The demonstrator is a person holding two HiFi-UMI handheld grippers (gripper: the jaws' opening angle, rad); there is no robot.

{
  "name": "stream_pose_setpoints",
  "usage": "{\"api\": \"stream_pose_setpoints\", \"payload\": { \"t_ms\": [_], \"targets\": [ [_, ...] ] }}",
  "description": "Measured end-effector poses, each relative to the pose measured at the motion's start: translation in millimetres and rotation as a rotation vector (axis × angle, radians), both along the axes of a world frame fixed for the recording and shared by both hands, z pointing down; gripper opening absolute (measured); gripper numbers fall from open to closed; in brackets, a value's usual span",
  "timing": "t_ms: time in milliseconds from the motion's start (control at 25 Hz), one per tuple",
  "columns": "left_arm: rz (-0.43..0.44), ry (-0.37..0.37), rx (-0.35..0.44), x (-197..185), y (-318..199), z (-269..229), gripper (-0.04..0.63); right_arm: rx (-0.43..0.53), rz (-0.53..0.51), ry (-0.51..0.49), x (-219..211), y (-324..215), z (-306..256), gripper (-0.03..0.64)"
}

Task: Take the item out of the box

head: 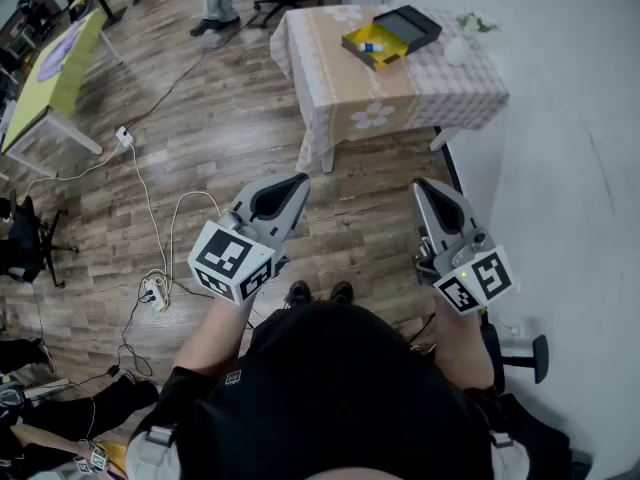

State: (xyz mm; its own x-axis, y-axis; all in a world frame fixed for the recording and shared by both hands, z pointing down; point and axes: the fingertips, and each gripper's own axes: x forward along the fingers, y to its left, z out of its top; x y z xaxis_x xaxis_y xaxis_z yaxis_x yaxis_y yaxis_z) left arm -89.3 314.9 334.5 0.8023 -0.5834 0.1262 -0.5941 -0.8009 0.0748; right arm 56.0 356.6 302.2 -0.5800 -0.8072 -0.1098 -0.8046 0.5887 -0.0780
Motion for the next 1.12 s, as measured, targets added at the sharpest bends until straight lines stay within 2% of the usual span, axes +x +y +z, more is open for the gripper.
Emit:
{"api": "stream_pose_setpoints", "payload": {
  "t_ms": [400, 560, 760, 1120],
  "targets": [
    [-0.027, -0.008, 0.015, 17, 5, -6, 0.014, 0.007, -0.015, -0.018, 23, 5, 0, 0.035],
    [-0.024, -0.018, 0.013, 35, 16, -5, 0.014, 0.028, -0.073, -0.063, 33, 18, -9, 0.035],
    [-0.041, -0.023, 0.009, 48, 28, -3, 0.014, 0.044, -0.121, -0.064, 43, 30, -9, 0.038],
    [-0.067, -0.034, 0.024, 53, 21, -6, 0.014, 0.022, -0.104, -0.083, 63, 16, 0, 0.038]
  ]
}}
